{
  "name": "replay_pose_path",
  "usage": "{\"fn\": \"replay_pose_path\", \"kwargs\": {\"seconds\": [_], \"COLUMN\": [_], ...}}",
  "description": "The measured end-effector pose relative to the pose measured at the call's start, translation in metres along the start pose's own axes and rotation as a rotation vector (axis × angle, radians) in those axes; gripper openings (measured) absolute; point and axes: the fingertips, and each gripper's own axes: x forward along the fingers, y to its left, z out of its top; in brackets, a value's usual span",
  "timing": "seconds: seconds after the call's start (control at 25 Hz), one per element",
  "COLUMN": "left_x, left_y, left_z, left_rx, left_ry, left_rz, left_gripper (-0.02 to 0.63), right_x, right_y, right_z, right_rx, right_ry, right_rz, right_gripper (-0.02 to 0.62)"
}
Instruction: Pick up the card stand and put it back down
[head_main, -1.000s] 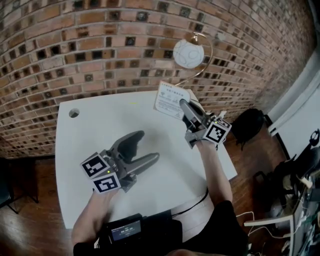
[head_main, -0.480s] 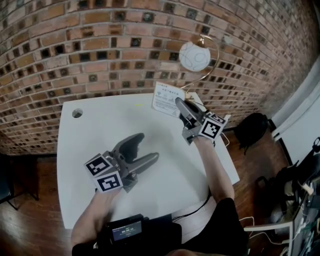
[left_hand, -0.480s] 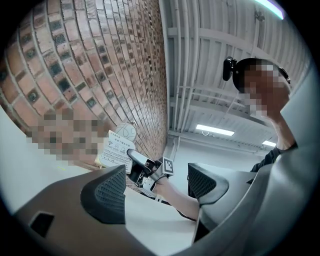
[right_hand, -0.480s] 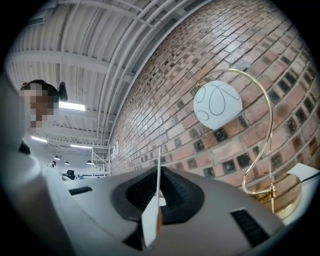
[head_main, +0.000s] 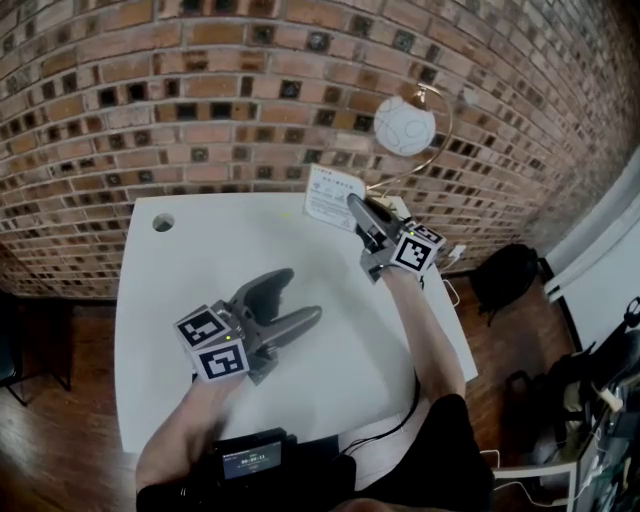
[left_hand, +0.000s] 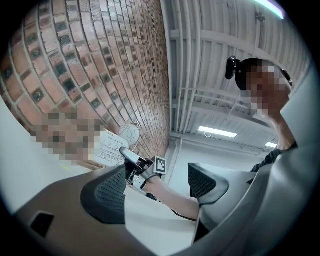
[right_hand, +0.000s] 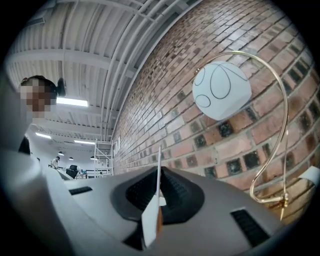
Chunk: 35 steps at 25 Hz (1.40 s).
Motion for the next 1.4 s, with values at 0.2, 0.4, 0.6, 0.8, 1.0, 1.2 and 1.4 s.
{"fn": "replay_pose_path", "kwargs": {"seconds": [0.2, 0.4, 0.6, 0.8, 1.0, 1.2, 1.4], "left_x": [0.000, -0.003, -0.003, -0.005, -0.005, -0.006, -0.006], "left_y": [0.003, 0.011, 0.012, 0.014, 0.015, 0.014, 0.013], "left_z": [-0.001, -0.002, -0.002, 0.000, 0.001, 0.002, 0.004], "left_rx": [-0.001, -0.010, -0.008, -0.020, -0.023, -0.026, -0.029], "left_ry": [0.001, 0.002, -0.003, -0.010, -0.012, -0.018, -0.027], "left_rz": [0.009, 0.028, 0.033, 0.040, 0.037, 0.038, 0.036], "left_gripper": [0.379, 0.379, 0.379, 0.379, 0.379, 0.379, 0.379], "right_x": [0.015, 0.024, 0.040, 0.053, 0.067, 0.084, 0.096], "right_y": [-0.007, -0.017, -0.026, -0.031, -0.037, -0.039, -0.040], "right_z": [-0.001, -0.014, -0.029, -0.036, -0.049, -0.065, -0.079], "right_rx": [-0.035, -0.012, -0.012, -0.029, -0.025, -0.032, -0.042], "right_ry": [0.007, 0.019, 0.050, 0.067, 0.092, 0.129, 0.161], "right_rz": [0.013, 0.026, 0.034, 0.035, 0.044, 0.050, 0.055], "right_gripper": [0.028, 0.028, 0.028, 0.028, 0.028, 0.028, 0.028]}}
